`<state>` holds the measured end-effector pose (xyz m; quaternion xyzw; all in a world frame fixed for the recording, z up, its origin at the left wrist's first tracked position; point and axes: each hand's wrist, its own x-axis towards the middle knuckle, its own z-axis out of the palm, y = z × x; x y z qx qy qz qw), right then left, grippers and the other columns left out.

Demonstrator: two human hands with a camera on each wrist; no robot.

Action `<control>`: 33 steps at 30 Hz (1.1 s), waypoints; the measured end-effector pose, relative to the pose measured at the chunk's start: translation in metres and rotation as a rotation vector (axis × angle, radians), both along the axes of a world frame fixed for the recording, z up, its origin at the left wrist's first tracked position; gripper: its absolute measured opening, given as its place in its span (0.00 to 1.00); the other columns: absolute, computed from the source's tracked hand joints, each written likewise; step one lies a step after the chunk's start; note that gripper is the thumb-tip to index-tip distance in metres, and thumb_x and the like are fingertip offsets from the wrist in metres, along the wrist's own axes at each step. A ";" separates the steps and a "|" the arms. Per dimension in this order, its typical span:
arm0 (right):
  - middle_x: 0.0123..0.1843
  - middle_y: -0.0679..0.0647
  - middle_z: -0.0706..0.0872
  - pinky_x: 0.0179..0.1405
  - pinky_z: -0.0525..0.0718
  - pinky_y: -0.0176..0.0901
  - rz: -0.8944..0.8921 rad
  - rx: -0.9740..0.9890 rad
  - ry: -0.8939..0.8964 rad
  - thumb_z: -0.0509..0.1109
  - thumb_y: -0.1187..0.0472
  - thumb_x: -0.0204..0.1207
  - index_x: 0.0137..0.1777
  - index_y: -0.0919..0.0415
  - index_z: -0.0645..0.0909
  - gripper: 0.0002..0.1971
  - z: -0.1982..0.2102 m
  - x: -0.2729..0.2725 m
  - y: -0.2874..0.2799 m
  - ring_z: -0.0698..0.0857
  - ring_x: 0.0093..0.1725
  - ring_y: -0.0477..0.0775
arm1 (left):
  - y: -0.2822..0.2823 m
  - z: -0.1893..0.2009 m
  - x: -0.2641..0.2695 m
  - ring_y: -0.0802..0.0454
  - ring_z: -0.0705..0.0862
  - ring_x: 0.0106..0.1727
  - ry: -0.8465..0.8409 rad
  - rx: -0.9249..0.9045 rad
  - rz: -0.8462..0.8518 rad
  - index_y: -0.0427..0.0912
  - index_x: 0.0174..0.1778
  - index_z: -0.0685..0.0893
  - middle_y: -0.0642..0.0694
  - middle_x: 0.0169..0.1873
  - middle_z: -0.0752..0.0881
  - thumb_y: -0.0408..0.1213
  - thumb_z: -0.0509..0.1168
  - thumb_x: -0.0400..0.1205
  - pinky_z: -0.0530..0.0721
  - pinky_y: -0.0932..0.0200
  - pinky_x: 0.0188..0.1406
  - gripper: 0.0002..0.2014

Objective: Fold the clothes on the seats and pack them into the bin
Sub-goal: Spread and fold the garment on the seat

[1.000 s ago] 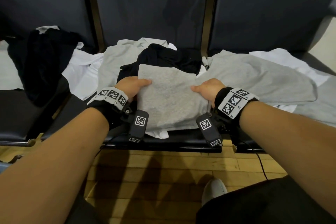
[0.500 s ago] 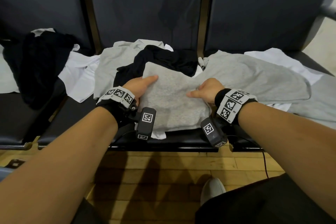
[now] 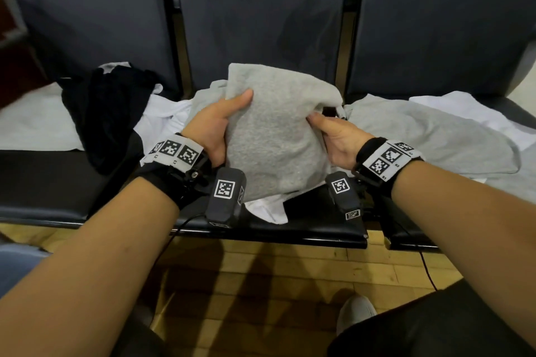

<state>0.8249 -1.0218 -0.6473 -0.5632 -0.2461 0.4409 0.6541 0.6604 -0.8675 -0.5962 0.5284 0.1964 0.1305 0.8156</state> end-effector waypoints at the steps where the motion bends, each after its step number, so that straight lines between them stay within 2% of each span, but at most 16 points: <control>1: 0.56 0.55 0.91 0.54 0.88 0.46 0.018 0.035 0.042 0.72 0.48 0.70 0.52 0.58 0.88 0.17 0.005 -0.007 0.004 0.89 0.58 0.53 | 0.003 0.003 -0.007 0.39 0.86 0.62 0.006 0.003 0.016 0.38 0.69 0.80 0.38 0.61 0.86 0.45 0.66 0.80 0.83 0.41 0.61 0.23; 3: 0.59 0.57 0.90 0.58 0.86 0.51 0.042 0.057 0.091 0.74 0.49 0.72 0.54 0.58 0.89 0.17 0.014 -0.023 0.015 0.88 0.62 0.57 | 0.010 0.009 -0.023 0.38 0.85 0.63 0.009 0.016 0.053 0.38 0.72 0.78 0.37 0.65 0.84 0.46 0.66 0.81 0.83 0.40 0.61 0.25; 5: 0.67 0.60 0.85 0.65 0.82 0.59 0.091 0.046 0.144 0.76 0.45 0.73 0.67 0.61 0.83 0.27 0.023 -0.039 0.026 0.84 0.68 0.62 | 0.019 0.015 -0.043 0.39 0.86 0.61 -0.004 0.018 0.110 0.39 0.73 0.77 0.37 0.63 0.85 0.44 0.64 0.83 0.87 0.42 0.55 0.24; 7: 0.72 0.62 0.82 0.69 0.80 0.61 0.146 0.039 0.195 0.74 0.43 0.75 0.75 0.62 0.76 0.33 0.031 -0.059 0.039 0.82 0.70 0.64 | 0.028 0.019 -0.067 0.40 0.88 0.56 -0.012 0.010 0.145 0.38 0.72 0.78 0.38 0.58 0.87 0.43 0.62 0.84 0.88 0.44 0.48 0.22; 11: 0.70 0.61 0.83 0.71 0.78 0.63 0.221 0.008 0.227 0.79 0.46 0.72 0.73 0.60 0.79 0.32 0.034 -0.106 0.069 0.84 0.68 0.64 | 0.049 0.021 -0.125 0.38 0.88 0.56 -0.018 -0.033 0.199 0.38 0.71 0.79 0.37 0.58 0.88 0.44 0.64 0.81 0.87 0.42 0.48 0.23; 14: 0.67 0.61 0.86 0.71 0.77 0.65 0.294 -0.024 0.279 0.78 0.42 0.72 0.68 0.59 0.83 0.29 0.031 -0.147 0.095 0.85 0.66 0.64 | 0.064 0.025 -0.169 0.38 0.88 0.56 -0.004 -0.034 0.279 0.39 0.69 0.80 0.39 0.56 0.88 0.44 0.66 0.79 0.86 0.39 0.52 0.23; 18: 0.68 0.62 0.85 0.72 0.77 0.64 0.422 -0.020 0.364 0.75 0.47 0.76 0.72 0.62 0.80 0.28 0.027 -0.194 0.132 0.84 0.67 0.64 | 0.083 0.029 -0.225 0.40 0.88 0.54 0.032 -0.016 0.376 0.40 0.61 0.84 0.40 0.52 0.89 0.43 0.64 0.81 0.86 0.41 0.56 0.15; 21: 0.68 0.63 0.85 0.70 0.78 0.65 0.453 -0.060 0.301 0.75 0.54 0.76 0.72 0.61 0.80 0.25 0.024 -0.217 0.165 0.84 0.67 0.66 | 0.106 0.026 -0.261 0.39 0.88 0.54 0.131 0.072 0.543 0.39 0.62 0.84 0.39 0.53 0.89 0.41 0.63 0.84 0.84 0.39 0.58 0.15; 24: 0.65 0.64 0.86 0.61 0.86 0.59 0.432 -0.010 0.209 0.75 0.62 0.76 0.70 0.66 0.80 0.23 0.015 -0.239 0.200 0.86 0.64 0.65 | 0.130 0.012 -0.295 0.39 0.88 0.55 0.206 0.148 0.632 0.42 0.66 0.83 0.38 0.56 0.89 0.41 0.64 0.84 0.86 0.41 0.52 0.15; 26: 0.61 0.64 0.88 0.56 0.88 0.56 0.400 0.025 0.144 0.72 0.66 0.78 0.67 0.68 0.81 0.18 0.008 -0.258 0.223 0.88 0.60 0.64 | 0.143 -0.005 -0.318 0.40 0.89 0.55 0.195 0.117 0.651 0.44 0.67 0.82 0.40 0.55 0.89 0.40 0.62 0.85 0.87 0.45 0.47 0.15; 29: 0.61 0.64 0.88 0.61 0.86 0.59 0.410 0.052 0.044 0.72 0.67 0.78 0.67 0.66 0.81 0.17 -0.005 -0.289 0.256 0.88 0.60 0.64 | 0.158 -0.033 -0.350 0.40 0.89 0.52 0.179 0.032 0.711 0.45 0.69 0.80 0.40 0.54 0.89 0.42 0.62 0.85 0.87 0.44 0.45 0.17; 31: 0.60 0.62 0.89 0.63 0.85 0.61 0.432 0.027 -0.044 0.75 0.65 0.76 0.66 0.63 0.83 0.18 -0.018 -0.308 0.278 0.88 0.60 0.63 | 0.167 -0.056 -0.370 0.38 0.87 0.58 0.185 -0.043 0.771 0.46 0.72 0.78 0.39 0.61 0.87 0.45 0.65 0.82 0.86 0.41 0.48 0.21; 33: 0.57 0.60 0.90 0.61 0.86 0.61 0.432 -0.011 -0.157 0.78 0.65 0.74 0.63 0.62 0.84 0.17 -0.030 -0.325 0.296 0.89 0.57 0.60 | 0.174 -0.081 -0.390 0.38 0.84 0.64 0.179 -0.099 0.787 0.44 0.74 0.76 0.38 0.66 0.83 0.46 0.63 0.82 0.83 0.39 0.54 0.24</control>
